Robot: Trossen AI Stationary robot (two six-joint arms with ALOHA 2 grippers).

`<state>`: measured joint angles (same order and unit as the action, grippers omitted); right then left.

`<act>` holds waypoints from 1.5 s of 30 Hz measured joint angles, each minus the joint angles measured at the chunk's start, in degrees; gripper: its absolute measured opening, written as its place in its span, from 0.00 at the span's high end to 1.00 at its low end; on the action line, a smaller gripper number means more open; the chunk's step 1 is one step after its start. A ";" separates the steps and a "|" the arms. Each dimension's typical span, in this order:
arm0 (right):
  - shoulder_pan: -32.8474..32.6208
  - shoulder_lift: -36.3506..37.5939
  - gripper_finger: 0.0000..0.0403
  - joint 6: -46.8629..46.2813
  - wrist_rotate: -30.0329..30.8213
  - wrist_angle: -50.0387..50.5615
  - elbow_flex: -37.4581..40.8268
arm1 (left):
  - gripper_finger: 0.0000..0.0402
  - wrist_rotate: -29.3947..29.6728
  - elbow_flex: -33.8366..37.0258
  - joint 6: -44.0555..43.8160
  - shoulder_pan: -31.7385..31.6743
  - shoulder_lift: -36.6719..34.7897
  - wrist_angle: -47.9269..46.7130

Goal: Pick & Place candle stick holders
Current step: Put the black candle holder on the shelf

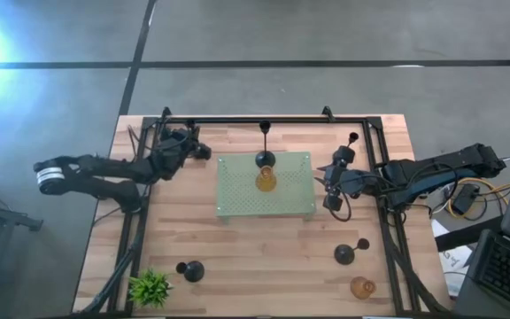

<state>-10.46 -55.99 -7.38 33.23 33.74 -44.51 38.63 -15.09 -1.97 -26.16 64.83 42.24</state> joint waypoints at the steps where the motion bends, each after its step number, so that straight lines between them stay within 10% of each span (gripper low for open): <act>1: 0.00 0.00 0.70 0.00 0.00 0.00 0.00 | 0.98 -1.48 -0.01 0.00 0.00 -1.12 0.02; 19: -0.02 0.00 0.79 -0.09 -0.02 0.39 0.00 | 0.98 -12.34 -29.25 0.89 6.64 -24.24 -55.36; 26: -0.02 0.00 0.81 -0.02 -0.04 0.37 0.00 | 0.98 -29.83 -35.59 -1.61 16.24 -22.00 -56.78; 37: 0.00 0.04 0.81 -0.09 -0.07 0.35 0.00 | 0.98 -22.31 -37.18 1.91 42.54 -12.71 -47.50; 45: 0.00 0.07 0.81 -0.11 -0.07 0.03 0.00 | 0.98 -20.77 -37.51 0.27 49.25 -4.47 -38.60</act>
<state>-10.46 -55.92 -7.49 33.17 33.77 -44.51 17.86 -52.60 -1.71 23.09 60.37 3.64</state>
